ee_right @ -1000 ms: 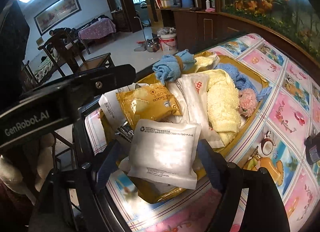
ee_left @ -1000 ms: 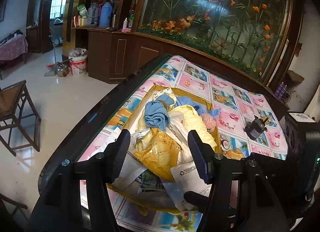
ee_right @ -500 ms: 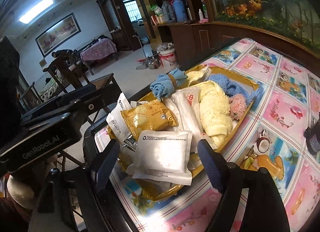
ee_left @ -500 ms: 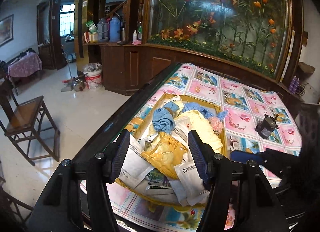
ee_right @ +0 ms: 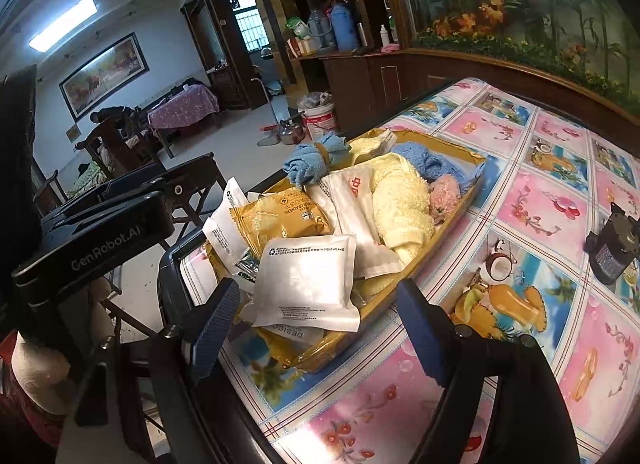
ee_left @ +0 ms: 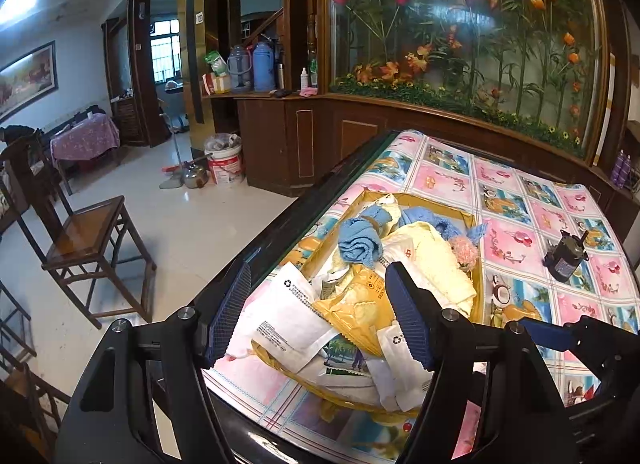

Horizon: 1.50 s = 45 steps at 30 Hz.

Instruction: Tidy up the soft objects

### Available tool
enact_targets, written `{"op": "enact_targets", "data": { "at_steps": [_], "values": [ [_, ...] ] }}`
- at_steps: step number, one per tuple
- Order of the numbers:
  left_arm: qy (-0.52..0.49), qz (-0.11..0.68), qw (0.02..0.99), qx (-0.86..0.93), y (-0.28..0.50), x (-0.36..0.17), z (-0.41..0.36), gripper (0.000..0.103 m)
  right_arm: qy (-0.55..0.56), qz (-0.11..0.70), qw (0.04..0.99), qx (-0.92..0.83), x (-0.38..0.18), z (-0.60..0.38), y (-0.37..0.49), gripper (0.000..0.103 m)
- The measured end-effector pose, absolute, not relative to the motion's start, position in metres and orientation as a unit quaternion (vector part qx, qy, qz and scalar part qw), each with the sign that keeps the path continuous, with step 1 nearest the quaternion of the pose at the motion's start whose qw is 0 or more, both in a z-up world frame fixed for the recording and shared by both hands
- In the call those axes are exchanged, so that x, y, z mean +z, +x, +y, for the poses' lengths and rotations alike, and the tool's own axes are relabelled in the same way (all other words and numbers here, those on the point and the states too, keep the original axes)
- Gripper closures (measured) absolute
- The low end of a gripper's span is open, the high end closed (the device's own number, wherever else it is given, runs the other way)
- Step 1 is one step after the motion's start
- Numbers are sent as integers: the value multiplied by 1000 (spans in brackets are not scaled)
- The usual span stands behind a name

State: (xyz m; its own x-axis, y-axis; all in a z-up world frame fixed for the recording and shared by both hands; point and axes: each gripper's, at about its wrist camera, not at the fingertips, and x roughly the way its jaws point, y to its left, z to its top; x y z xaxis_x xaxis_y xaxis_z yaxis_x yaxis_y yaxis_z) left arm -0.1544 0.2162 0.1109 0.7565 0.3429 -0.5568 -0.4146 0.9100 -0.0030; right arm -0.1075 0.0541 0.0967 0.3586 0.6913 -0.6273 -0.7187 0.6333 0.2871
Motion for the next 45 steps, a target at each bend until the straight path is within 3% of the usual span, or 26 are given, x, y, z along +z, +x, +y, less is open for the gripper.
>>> {"op": "enact_targets", "data": {
  "at_steps": [45],
  "values": [
    [-66, 300, 924, 229, -168, 96, 218, 32, -40, 396, 800, 448, 77, 75, -142, 23]
  ]
}}
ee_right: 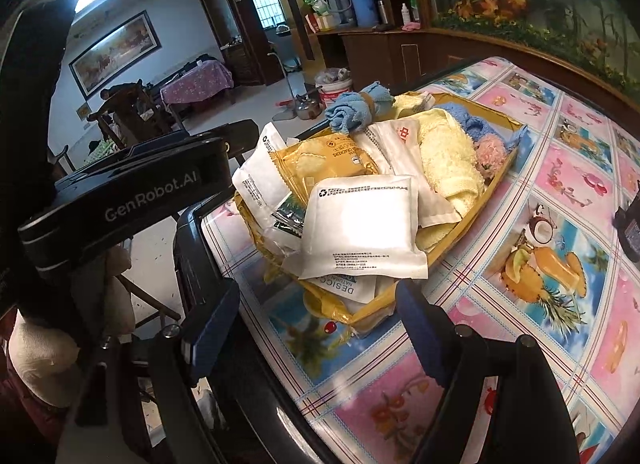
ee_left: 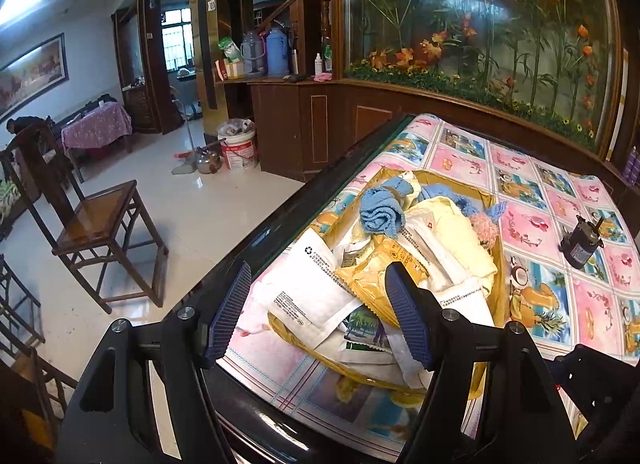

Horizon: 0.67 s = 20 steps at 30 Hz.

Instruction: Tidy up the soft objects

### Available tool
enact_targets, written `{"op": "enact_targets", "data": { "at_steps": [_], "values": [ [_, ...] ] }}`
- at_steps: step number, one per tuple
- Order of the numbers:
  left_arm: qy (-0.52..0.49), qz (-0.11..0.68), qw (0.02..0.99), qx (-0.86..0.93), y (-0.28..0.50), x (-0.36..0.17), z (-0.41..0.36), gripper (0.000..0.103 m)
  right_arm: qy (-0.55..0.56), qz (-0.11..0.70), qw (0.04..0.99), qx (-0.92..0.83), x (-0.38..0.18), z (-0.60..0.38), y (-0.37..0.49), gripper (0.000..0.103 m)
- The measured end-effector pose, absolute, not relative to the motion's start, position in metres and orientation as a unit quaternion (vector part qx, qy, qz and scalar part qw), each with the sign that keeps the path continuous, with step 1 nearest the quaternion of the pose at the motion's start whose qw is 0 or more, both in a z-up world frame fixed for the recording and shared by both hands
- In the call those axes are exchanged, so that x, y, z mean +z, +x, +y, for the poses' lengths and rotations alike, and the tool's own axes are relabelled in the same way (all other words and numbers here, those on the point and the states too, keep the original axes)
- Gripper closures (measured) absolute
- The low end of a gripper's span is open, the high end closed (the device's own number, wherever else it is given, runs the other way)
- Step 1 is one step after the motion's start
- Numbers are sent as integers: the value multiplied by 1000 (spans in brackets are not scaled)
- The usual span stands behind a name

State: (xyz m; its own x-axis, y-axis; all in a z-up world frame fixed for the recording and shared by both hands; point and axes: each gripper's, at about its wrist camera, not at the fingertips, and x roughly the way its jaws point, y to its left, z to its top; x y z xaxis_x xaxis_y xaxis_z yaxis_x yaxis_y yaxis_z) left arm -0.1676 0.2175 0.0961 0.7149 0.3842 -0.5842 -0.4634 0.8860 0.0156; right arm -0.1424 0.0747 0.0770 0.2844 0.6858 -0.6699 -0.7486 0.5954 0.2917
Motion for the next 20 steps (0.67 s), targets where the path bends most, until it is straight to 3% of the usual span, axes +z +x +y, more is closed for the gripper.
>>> {"op": "enact_targets", "data": {
  "at_steps": [4, 5, 6, 7, 9, 12, 20],
  "values": [
    [-61, 215, 933, 281, -196, 120, 210, 31, -35, 390, 803, 450, 79, 70, -143, 23],
    [-56, 185, 938, 289, -207, 127, 205, 26, -32, 388, 803, 451, 80, 68, -143, 23],
    [-54, 165, 941, 291, -215, 132, 201, 9, -30, 387, 803, 452, 80, 67, -141, 23],
    [-51, 148, 945, 287, -221, 134, 197, 0, -28, 387, 804, 452, 81, 65, -140, 23],
    [-50, 148, 956, 248, -220, 137, 194, 0, -24, 386, 805, 450, 81, 62, -138, 23],
    [-61, 213, 958, 184, -202, 131, 193, 0, -18, 384, 807, 448, 82, 56, -136, 23],
    [-27, 241, 954, 176, -182, 129, 166, 0, -10, 387, 822, 417, 79, 19, -123, 23]
  ]
}}
